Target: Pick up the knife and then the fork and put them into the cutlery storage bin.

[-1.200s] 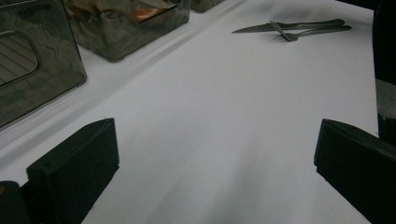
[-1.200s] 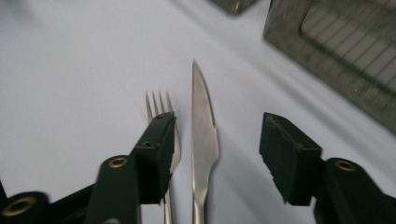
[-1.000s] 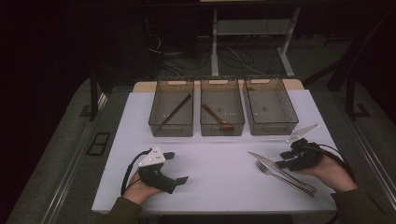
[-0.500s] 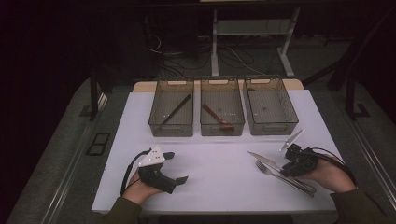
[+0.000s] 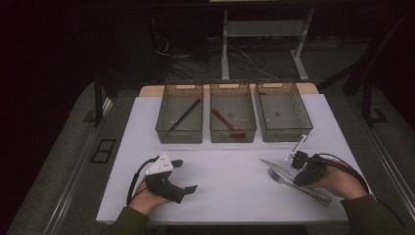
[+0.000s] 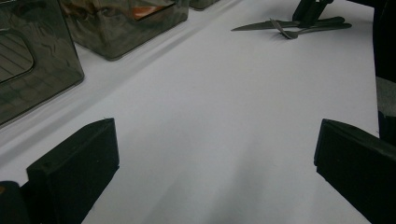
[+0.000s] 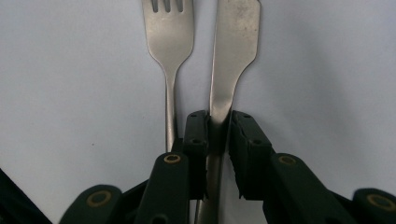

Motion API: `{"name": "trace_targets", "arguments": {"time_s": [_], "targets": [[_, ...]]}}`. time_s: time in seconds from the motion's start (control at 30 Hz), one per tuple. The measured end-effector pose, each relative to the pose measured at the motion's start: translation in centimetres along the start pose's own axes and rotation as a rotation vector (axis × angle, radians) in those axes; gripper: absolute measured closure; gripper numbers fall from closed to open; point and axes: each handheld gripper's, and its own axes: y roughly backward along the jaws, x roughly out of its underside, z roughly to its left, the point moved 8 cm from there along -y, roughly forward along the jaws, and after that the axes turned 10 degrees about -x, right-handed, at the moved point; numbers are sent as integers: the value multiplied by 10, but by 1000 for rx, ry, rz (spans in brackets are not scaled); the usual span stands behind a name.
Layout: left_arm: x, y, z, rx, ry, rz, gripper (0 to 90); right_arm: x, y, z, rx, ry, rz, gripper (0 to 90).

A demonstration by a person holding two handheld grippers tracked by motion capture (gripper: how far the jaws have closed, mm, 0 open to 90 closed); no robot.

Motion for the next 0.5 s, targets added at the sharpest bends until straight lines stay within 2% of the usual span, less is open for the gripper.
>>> {"name": "trace_targets", "arguments": {"time_s": [0.1, 0.2, 0.3, 0.37, 0.4, 0.5], "targets": [[0, 0, 0, 1, 0, -1, 0, -1, 0, 1, 14, 6, 24, 773], [0, 0, 0, 0, -2, 0, 0, -1, 0, 2, -2, -26, 17, 790], [0, 1, 0, 0, -1, -1, 0, -1, 0, 1, 12, -18, 16, 792], [0, 1, 1, -1, 4, -5, 0, -1, 0, 2, -5, -15, 1, 793], [0, 1, 1, -2, 3, -3, 0, 0, 1, 0, 2, -9, -5, 792], [0, 1, 1, -1, 1, -3, 0, -1, 3, 0, -13, -31, -46, 793]]}}
